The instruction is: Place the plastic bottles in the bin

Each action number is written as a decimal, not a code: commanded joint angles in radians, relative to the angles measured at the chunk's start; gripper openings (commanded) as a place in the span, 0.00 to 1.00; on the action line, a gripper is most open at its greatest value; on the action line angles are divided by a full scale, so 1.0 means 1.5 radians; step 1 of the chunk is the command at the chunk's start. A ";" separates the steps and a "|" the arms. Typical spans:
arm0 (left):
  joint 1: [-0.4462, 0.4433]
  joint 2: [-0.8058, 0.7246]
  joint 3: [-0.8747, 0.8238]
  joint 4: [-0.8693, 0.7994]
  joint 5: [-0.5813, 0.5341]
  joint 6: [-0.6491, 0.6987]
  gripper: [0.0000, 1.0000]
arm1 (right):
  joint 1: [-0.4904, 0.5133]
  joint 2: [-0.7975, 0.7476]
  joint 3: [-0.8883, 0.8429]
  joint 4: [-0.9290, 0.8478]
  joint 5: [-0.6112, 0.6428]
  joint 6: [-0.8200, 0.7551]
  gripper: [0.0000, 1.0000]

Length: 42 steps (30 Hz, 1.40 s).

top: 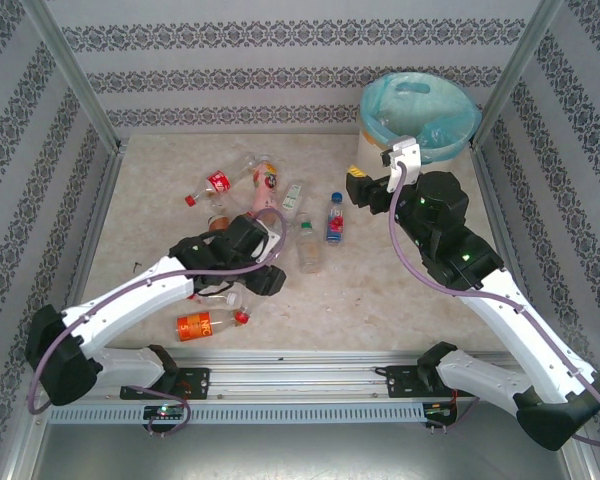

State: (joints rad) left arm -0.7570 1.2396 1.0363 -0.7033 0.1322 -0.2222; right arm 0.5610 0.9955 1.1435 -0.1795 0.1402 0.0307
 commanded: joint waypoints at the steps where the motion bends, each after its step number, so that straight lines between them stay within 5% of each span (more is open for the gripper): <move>1: 0.005 -0.044 0.018 0.030 0.013 0.049 0.64 | 0.007 -0.008 0.018 0.034 -0.059 0.016 0.78; 10: 0.005 -0.151 -0.053 0.366 0.053 0.136 0.65 | 0.008 0.011 0.013 0.082 -0.336 0.019 0.83; 16: 0.005 -0.156 -0.053 0.482 0.107 0.180 0.65 | 0.018 0.031 0.014 0.143 -0.510 0.046 0.85; 28: 0.005 -0.167 -0.071 0.559 0.240 0.188 0.61 | 0.061 0.053 0.040 0.165 -0.578 0.037 0.92; 42: 0.004 -0.178 -0.079 0.574 0.270 0.187 0.62 | 0.095 0.069 0.051 0.164 -0.596 0.016 0.72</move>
State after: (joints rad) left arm -0.7570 0.9916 0.9257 0.0990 0.5030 0.0425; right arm 0.6918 1.1023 1.1969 0.0353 -0.7181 0.0723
